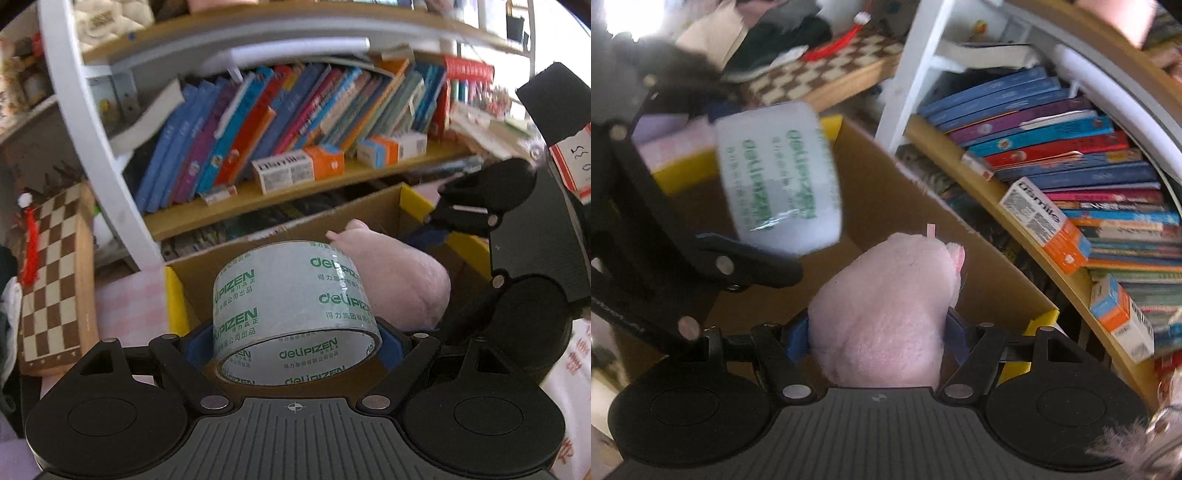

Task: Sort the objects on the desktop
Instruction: 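Lower both held objects into the yellow box and open both tools, then raise both tools out of the box and back over the table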

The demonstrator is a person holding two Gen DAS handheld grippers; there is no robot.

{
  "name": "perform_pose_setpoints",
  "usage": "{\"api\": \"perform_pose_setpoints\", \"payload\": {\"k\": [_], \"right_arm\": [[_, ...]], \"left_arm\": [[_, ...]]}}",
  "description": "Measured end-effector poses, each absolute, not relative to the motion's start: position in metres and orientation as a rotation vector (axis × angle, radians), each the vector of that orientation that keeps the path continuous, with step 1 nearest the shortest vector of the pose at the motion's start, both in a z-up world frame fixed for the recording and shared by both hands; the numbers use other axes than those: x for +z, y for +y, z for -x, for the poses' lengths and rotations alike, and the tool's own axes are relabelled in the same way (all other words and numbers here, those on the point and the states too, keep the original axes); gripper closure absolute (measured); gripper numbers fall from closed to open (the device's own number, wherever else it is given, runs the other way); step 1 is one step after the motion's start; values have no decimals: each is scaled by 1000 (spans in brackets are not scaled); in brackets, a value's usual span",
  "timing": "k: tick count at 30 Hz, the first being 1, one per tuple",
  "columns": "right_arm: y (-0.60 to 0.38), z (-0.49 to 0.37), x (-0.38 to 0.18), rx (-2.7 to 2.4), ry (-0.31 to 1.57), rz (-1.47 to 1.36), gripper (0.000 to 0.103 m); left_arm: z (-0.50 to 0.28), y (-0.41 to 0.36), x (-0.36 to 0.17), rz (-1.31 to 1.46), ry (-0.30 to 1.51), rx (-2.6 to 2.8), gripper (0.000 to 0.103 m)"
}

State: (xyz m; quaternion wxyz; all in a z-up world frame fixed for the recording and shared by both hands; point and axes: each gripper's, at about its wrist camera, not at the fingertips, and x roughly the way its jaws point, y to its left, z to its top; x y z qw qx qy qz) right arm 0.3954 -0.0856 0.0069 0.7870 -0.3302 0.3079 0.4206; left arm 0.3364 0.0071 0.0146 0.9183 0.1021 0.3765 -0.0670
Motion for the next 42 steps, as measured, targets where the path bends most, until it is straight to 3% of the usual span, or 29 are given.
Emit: {"api": "perform_pose_setpoints", "payload": {"k": [15,17,19,27,42], "right_arm": [[-68,-409,-11,914,685,886,31],[-68,-408,-12,901,676,899,30],[-67,-406,-12,886,656,915,21],[-71,-403,-5,858,615,901,3],[-99,-378,43,826,509,729,2]], "left_arm": [[-370,8,-6,-254,931,-125,15],[-371,7,-7,-261,940,-122,15],[-371,7,-7,-267,942,-118,14],[-360,7,5,-280,883,-88,9],[-315,12,51,-233,703,-42,8]]}}
